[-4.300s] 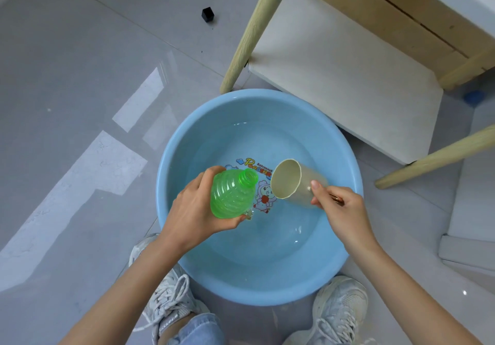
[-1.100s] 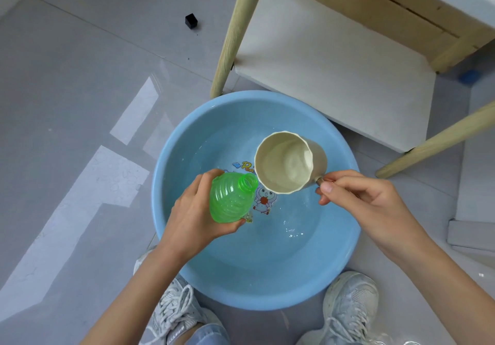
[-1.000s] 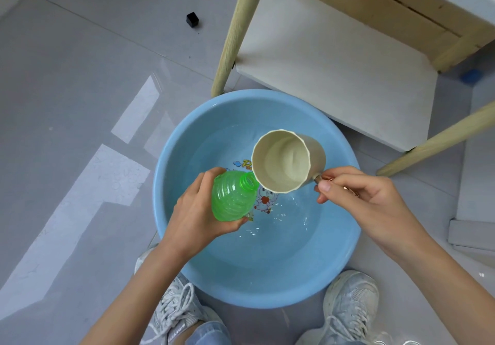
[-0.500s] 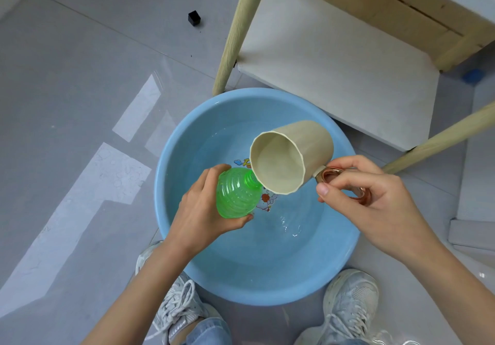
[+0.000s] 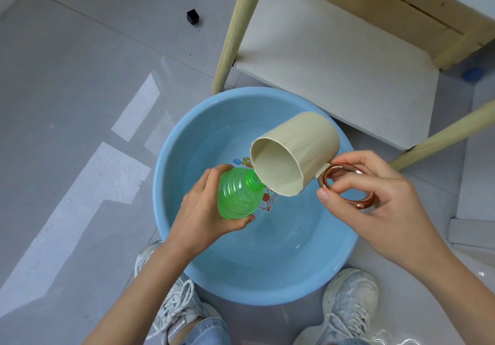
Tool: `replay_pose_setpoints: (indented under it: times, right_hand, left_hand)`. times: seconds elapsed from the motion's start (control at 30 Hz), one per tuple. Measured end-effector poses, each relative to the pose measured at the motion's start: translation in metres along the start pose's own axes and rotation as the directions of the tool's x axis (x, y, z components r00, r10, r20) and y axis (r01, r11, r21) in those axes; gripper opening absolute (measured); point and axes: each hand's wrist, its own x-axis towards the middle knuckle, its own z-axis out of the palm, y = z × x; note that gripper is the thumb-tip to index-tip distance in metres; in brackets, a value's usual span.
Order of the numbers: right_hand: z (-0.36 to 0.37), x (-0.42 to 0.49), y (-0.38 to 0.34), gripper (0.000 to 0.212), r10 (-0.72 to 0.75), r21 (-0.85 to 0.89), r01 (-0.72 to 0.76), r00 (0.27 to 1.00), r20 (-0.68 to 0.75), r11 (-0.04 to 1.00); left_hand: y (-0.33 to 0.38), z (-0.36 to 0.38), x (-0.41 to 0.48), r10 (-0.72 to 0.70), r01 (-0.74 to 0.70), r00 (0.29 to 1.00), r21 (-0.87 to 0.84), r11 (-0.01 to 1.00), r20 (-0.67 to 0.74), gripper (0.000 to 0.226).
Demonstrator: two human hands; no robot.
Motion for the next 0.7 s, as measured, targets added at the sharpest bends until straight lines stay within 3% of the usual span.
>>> replay_pose_setpoints:
  times: [0.7]
  right_hand:
    - [0.0006,-0.0012,-0.0031,0.03,-0.103,-0.097,0.099,0.994,-0.037,0.99]
  left_hand:
    - [0.0,0.0011,0.0007,0.003,-0.003,1.0,0.004,1.0,0.0,0.087]
